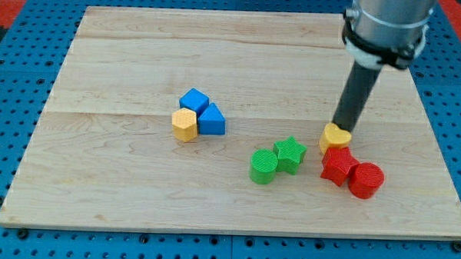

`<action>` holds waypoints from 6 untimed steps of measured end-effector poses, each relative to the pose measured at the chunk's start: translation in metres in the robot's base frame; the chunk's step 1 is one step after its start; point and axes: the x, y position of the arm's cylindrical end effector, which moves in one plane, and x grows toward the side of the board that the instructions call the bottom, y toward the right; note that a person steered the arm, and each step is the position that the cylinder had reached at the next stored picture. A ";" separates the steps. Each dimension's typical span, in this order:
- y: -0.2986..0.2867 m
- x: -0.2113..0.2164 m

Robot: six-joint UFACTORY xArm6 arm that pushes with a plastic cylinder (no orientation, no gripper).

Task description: Separate the blue blocks from the hexagon

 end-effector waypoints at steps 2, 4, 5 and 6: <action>-0.024 -0.023; -0.168 -0.138; -0.250 -0.112; -0.254 -0.056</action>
